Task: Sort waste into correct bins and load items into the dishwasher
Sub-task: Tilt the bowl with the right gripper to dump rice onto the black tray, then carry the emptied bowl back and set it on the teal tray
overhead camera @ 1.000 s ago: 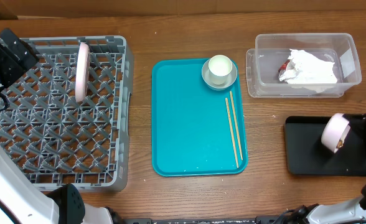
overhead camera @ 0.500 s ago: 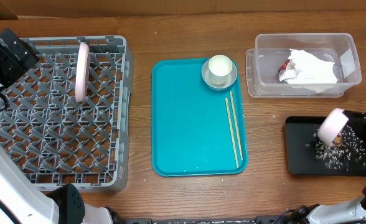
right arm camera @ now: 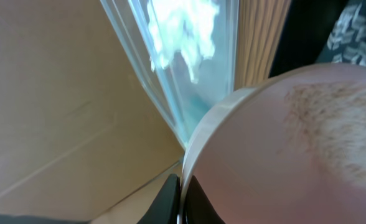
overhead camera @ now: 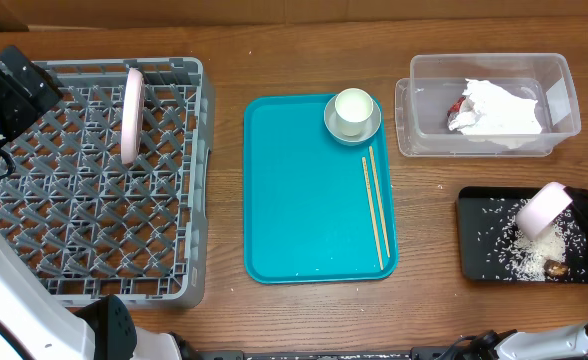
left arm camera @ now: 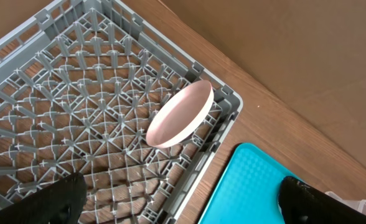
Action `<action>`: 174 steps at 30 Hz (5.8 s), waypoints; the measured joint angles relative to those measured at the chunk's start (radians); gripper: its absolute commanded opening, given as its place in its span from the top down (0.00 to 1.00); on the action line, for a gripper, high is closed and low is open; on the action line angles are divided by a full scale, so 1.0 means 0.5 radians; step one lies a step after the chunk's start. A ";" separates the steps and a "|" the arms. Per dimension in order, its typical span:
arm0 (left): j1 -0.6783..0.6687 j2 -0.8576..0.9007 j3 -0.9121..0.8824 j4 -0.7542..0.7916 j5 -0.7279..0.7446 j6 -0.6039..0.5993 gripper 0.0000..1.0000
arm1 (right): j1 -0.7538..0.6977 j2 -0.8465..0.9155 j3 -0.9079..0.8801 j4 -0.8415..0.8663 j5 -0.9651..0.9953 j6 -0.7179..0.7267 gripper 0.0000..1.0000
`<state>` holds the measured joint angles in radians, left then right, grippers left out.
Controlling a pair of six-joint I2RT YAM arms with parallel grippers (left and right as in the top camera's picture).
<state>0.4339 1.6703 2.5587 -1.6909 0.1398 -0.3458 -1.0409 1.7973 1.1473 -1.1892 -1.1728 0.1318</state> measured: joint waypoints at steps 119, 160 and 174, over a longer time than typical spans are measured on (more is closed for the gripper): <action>0.000 0.000 0.000 0.000 -0.002 0.000 0.00 | 0.449 0.020 0.328 -0.594 -0.042 0.055 0.96; 0.000 0.000 0.000 0.001 -0.001 0.000 0.00 | 0.375 0.121 0.393 -1.013 -0.517 -0.491 0.96; 0.000 0.000 0.000 0.000 -0.001 0.000 0.00 | 1.404 0.084 0.966 -0.761 0.381 -0.391 0.96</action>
<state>0.4339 1.6703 2.5587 -1.6909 0.1394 -0.3458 -0.3389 1.8393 1.6302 -1.5696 -0.9825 -0.0635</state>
